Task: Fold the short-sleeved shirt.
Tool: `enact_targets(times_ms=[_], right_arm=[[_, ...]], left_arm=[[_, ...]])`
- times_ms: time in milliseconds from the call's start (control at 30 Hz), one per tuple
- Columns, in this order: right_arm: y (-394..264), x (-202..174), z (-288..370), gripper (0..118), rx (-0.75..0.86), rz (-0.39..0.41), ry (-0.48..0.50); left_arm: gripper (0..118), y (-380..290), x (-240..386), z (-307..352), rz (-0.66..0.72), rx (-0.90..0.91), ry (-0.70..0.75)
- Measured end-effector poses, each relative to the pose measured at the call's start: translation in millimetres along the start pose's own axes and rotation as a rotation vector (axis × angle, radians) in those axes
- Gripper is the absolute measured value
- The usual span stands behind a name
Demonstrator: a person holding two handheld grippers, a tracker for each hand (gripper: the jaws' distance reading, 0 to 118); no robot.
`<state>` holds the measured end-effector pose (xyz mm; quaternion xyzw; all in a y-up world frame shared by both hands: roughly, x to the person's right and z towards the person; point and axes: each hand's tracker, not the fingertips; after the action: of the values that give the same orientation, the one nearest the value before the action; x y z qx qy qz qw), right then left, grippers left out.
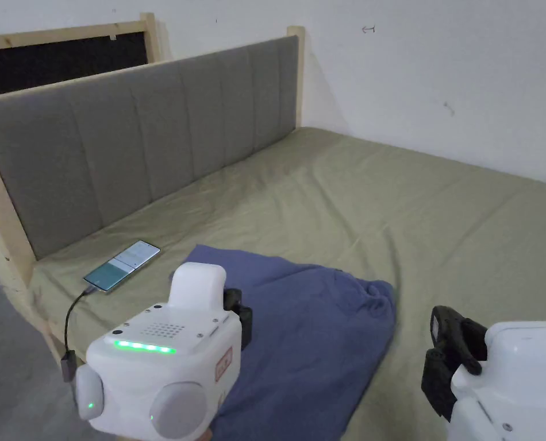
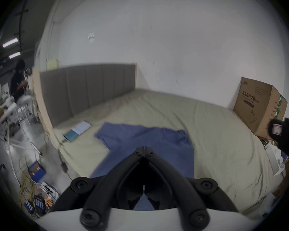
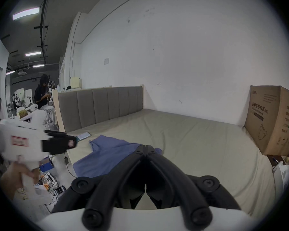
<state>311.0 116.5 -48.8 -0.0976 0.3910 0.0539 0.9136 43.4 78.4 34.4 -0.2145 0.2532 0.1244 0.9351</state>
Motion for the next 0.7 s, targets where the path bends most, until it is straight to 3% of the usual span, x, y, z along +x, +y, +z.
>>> enact_targets(times_ms=[133,333,367,400,433,467,500,700], right_arm=[[-10.9,3.5,-20.5,0,-0.048,0.003,0.003],[-25.7,12.4,-52.9,0,-0.127,-0.002,0.006],[-27.4,14.2,-56.8,0,-0.135,-0.002,0.007],[-29.0,15.7,-60.2,0,-0.142,0.001,0.005],[-30.8,17.3,-63.6,0,-0.148,0.001,0.002],[-32.9,19.4,-67.0,0,-0.154,-0.003,-0.003],[-34.5,21.3,-69.6,0,-0.162,-0.01,-0.006],[-43.4,31.1,-80.2,0,-0.202,-0.057,-0.004]], left_arm=[[0,-9.2,5.4,-84.3,-0.074,-0.15,-0.011],[4,-19.2,12.3,-174.8,-0.047,-0.317,-0.012],[13,-20.7,12.7,-181.7,-0.042,-0.309,-0.014],[32,-22.0,12.3,-184.3,-0.04,-0.309,-0.02],[76,-23.0,12.4,-190.3,-0.04,-0.33,-0.032],[106,-24.4,13.1,-198.1,-0.048,-0.369,-0.037],[118,-24.5,13.7,-201.5,-0.046,-0.375,-0.035],[118,-33.8,17.4,-230.2,-0.065,-0.404,-0.044]])
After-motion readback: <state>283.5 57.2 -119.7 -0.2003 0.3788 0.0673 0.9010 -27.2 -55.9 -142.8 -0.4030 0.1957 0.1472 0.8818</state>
